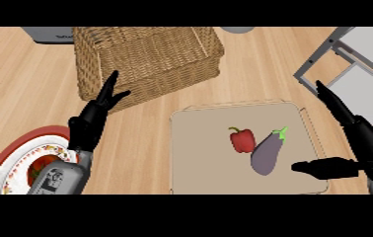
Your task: Pick the bell pepper from the tray and place it in the tiered shelf
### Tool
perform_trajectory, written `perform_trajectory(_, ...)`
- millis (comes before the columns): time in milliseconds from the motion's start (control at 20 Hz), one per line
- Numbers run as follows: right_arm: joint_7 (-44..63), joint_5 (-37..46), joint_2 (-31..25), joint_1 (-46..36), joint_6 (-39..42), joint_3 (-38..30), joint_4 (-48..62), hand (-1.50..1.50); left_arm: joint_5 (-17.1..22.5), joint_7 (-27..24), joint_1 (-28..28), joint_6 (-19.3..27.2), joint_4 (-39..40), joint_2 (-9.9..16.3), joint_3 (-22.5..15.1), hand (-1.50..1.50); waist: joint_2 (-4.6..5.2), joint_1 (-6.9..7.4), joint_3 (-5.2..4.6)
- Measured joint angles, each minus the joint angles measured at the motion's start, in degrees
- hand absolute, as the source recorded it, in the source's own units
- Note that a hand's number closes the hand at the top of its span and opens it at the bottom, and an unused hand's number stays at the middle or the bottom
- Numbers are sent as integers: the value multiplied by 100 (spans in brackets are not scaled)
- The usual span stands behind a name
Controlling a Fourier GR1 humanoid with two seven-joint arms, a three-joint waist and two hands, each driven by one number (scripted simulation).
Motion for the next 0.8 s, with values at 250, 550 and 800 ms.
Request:
perform_trajectory(250, 1334, 698, -502, 1, 211, 420, -863, -150, -45, -94, 78, -17, -39, -42, 13, 0, 1, 4, 3)
perform_trajectory(550, 2756, 1444, -283, -49, 376, 925, -1838, -150, -85, 104, 2, -196, -50, -58, 160, 0, 16, 18, 7)
perform_trajectory(800, 3150, 2008, 176, 98, 507, 1049, -2220, -150, -282, 61, 81, -277, -87, -211, 284, 0, 18, 24, 13)
